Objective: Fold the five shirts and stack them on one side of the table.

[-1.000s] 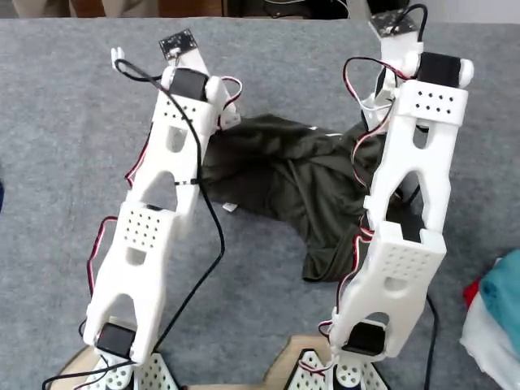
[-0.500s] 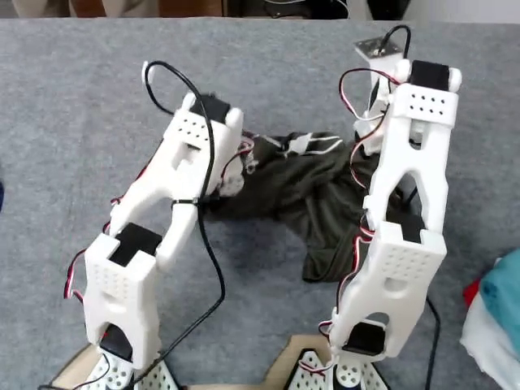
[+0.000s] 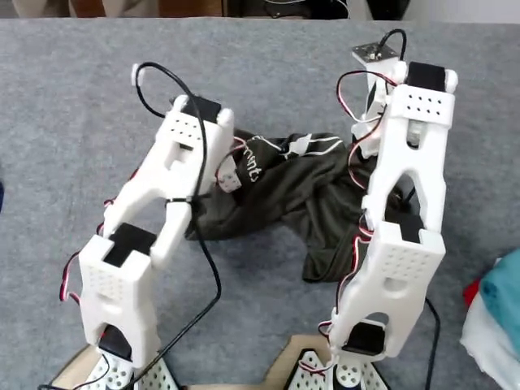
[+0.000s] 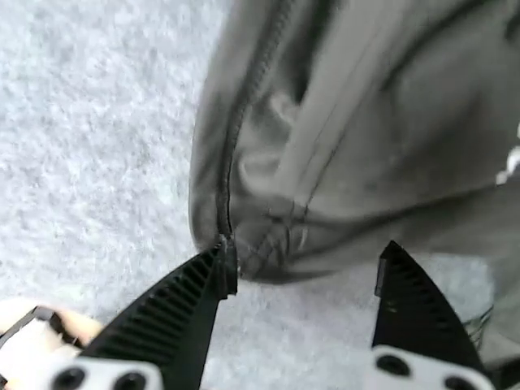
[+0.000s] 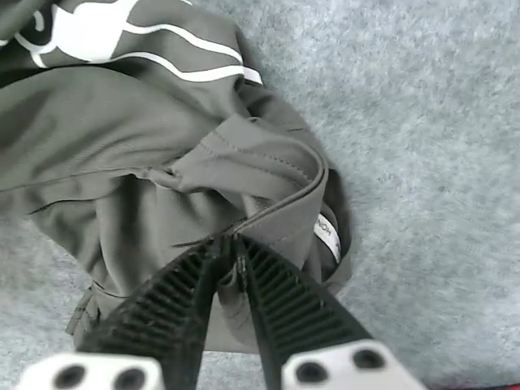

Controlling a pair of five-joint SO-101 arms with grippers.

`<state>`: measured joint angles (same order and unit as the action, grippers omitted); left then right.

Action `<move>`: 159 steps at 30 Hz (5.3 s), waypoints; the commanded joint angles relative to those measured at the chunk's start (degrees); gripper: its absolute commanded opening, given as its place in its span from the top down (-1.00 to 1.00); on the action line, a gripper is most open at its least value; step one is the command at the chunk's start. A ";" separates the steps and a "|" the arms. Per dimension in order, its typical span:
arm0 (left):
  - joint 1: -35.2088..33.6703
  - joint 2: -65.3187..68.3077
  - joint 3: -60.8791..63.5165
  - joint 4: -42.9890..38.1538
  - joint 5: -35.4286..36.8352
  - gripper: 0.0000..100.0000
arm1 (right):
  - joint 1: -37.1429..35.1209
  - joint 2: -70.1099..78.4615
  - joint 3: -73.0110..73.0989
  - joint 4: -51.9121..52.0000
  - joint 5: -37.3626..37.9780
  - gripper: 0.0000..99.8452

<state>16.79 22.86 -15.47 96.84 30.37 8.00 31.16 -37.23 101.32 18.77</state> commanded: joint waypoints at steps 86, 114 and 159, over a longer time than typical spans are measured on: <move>1.67 15.60 -19.69 3.69 -6.86 0.96 | -1.98 -6.20 -2.42 0.44 -0.44 0.99; -14.15 -15.52 -80.00 3.87 -12.04 0.96 | -4.88 -36.18 -58.59 -7.03 -20.31 0.99; -30.24 -92.09 43.96 -34.73 -22.51 0.96 | 2.95 -71.69 -2.24 -29.89 -19.69 0.99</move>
<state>-9.32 -68.66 28.75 69.58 8.13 10.29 -43.56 -39.78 76.44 -0.92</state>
